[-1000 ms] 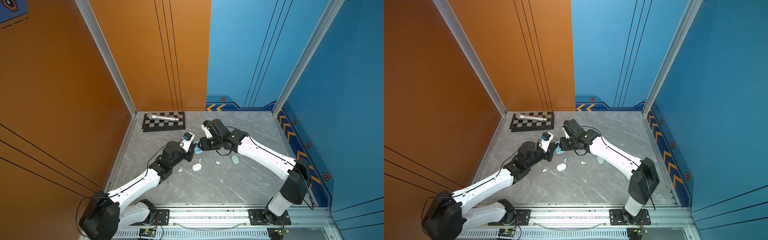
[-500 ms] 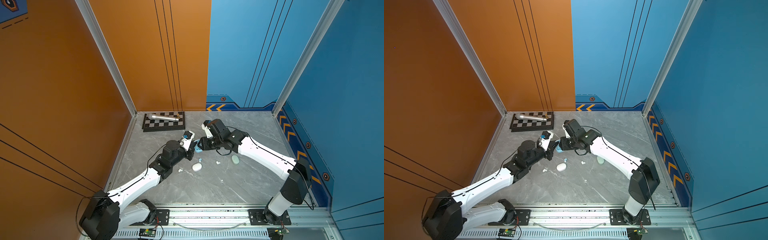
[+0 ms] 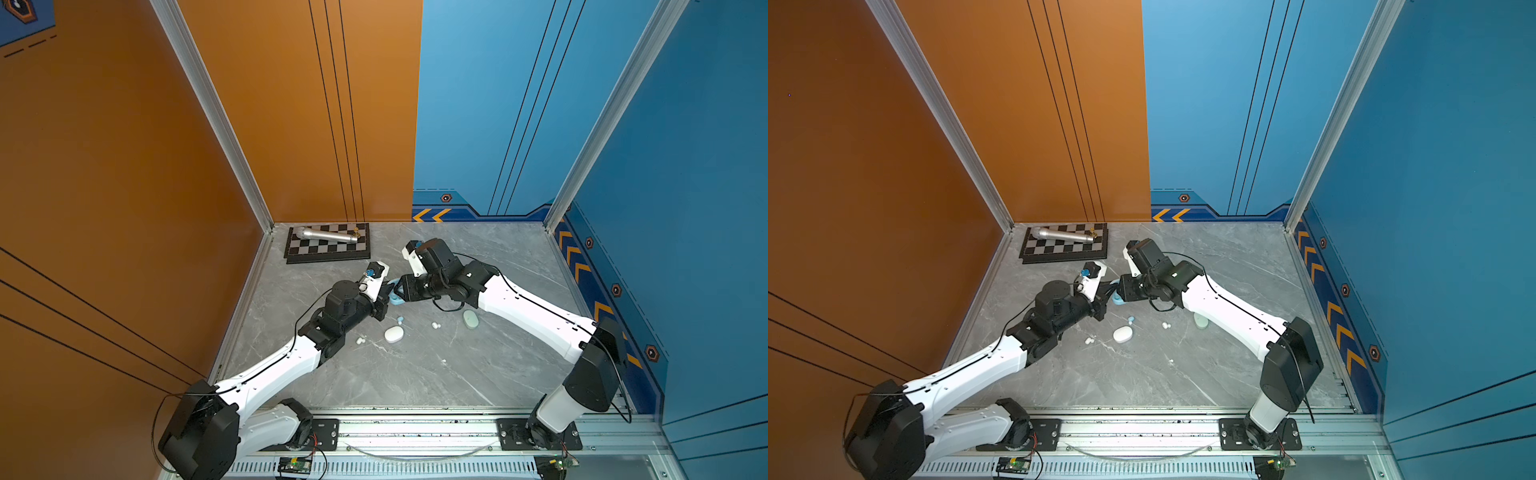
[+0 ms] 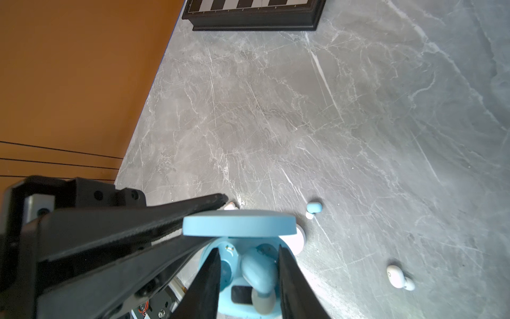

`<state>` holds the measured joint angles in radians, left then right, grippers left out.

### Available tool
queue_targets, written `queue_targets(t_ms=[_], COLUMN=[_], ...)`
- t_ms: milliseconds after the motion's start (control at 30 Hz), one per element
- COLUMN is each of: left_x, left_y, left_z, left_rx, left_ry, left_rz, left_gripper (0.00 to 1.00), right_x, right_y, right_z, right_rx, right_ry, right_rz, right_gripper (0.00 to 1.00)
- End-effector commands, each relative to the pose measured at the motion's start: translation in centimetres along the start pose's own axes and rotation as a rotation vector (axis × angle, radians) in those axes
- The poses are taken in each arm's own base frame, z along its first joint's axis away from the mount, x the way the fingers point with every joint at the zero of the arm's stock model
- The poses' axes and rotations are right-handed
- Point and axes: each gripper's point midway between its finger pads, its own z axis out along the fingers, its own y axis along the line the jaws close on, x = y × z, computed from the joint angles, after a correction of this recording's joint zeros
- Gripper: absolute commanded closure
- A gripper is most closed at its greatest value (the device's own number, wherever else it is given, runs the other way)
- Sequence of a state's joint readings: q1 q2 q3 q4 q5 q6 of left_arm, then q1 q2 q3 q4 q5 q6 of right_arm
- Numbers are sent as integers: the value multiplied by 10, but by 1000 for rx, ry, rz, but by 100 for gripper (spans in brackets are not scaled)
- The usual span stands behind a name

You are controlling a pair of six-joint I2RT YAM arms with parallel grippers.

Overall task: Insert wireless bluetooth earbuds into charging case
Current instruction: Insert the wireless bluetooth earbud into the charging case.

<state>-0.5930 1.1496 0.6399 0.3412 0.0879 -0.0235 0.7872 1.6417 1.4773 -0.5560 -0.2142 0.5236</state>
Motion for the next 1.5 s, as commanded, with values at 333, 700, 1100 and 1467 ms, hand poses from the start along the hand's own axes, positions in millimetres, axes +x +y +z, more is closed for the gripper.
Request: queue_targets(t_ms=[333, 700, 1100, 1467], left_x=[-17, -23, -29, -30], left_y=[-3, -7, -12, -12], left_z=[1, -1, -3, -3], left_rx=[29, 56, 103, 94], left_ry=[-42, -56, -67, -69], left_rz=[-19, -31, -56, -53], left_gripper=[100, 100, 100, 100], right_x=[3, 1, -4, -8], right_y=[9, 5, 6, 10], right_z=[-7, -6, -11, -7], right_rx=[-27, -4, -7, -26], right_ry=[-12, -20, -38, -41], right_rz=[-67, -83, -115, -88], right_gripper=[73, 83, 86, 84])
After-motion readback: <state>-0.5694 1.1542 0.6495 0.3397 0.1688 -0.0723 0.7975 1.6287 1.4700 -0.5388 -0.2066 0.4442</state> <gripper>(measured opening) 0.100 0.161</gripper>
